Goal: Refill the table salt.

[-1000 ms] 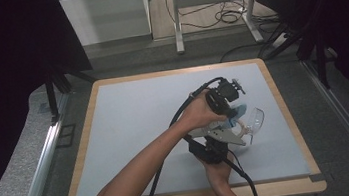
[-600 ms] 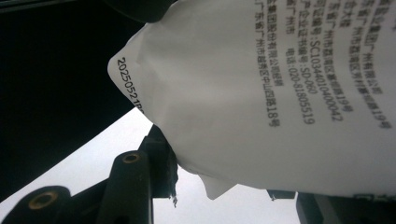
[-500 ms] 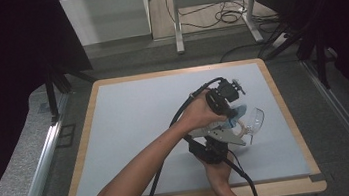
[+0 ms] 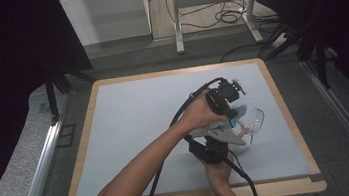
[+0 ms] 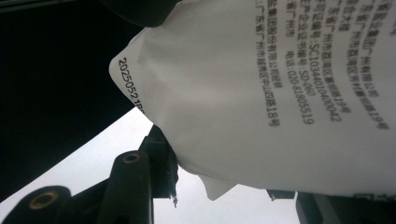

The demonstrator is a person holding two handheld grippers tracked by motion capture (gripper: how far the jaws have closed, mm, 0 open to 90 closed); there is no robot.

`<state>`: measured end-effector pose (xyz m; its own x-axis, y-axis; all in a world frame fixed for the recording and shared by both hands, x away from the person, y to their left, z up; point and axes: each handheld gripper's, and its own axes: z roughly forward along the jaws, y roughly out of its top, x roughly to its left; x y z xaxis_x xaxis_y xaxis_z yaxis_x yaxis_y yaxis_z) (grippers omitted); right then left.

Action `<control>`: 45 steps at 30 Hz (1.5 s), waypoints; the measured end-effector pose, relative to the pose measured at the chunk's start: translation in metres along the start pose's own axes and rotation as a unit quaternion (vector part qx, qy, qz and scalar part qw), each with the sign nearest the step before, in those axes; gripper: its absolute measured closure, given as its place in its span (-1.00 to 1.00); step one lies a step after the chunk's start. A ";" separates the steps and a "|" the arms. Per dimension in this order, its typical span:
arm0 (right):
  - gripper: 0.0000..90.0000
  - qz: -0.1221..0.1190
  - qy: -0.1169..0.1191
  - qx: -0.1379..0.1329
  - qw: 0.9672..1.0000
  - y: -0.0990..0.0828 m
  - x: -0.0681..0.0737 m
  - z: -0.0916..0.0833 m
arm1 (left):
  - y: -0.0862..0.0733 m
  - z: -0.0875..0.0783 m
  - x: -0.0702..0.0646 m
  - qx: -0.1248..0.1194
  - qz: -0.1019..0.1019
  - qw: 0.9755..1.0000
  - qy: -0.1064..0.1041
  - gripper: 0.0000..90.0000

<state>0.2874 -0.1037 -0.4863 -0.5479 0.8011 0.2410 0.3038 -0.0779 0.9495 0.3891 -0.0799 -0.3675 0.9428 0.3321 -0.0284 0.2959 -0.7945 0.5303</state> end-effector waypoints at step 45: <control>0.22 -0.007 -0.003 -0.002 1.000 0.001 -0.001 -0.001 | 0.001 0.000 -0.001 0.001 0.000 1.000 -0.001 1.00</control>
<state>0.2876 -0.1047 -0.4855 -0.5471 0.8057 0.2272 0.2939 -0.0692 0.9533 0.3884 -0.0809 -0.3673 0.9434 0.3302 -0.0306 0.2958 -0.7961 0.5279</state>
